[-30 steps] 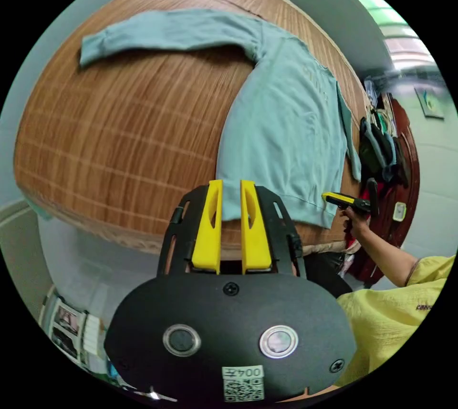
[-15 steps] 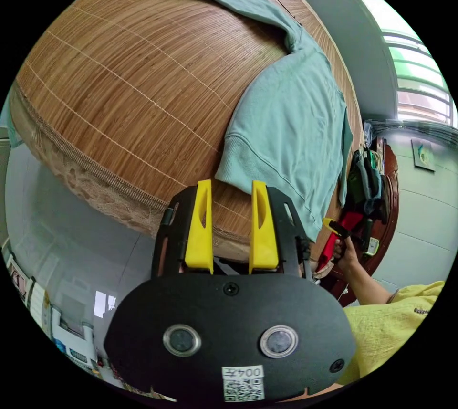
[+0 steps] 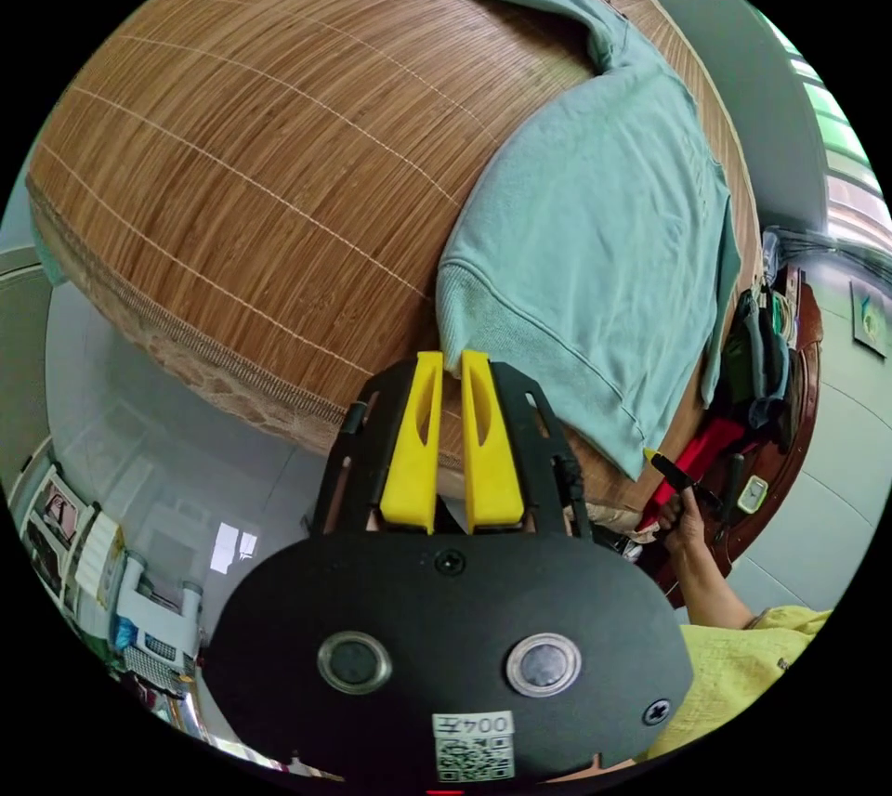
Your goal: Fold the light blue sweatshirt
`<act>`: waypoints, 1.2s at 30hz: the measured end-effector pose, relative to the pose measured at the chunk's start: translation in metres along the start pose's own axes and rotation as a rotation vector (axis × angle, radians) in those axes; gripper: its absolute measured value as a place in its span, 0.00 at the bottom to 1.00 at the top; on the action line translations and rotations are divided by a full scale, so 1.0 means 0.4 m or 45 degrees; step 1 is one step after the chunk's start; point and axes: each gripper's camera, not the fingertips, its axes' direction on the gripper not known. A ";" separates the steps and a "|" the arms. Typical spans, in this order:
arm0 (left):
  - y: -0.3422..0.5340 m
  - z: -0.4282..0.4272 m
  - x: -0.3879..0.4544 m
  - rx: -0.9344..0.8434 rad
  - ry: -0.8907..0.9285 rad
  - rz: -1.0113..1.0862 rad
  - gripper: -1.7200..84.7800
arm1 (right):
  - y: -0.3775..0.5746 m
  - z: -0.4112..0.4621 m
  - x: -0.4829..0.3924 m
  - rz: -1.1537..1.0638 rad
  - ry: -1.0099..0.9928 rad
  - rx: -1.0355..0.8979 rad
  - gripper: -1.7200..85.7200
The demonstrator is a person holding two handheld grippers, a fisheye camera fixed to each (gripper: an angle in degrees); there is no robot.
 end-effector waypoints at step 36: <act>-0.264 0.229 0.779 -0.009 -0.436 0.703 0.04 | 0.062 0.107 -0.076 -0.468 0.282 0.382 0.17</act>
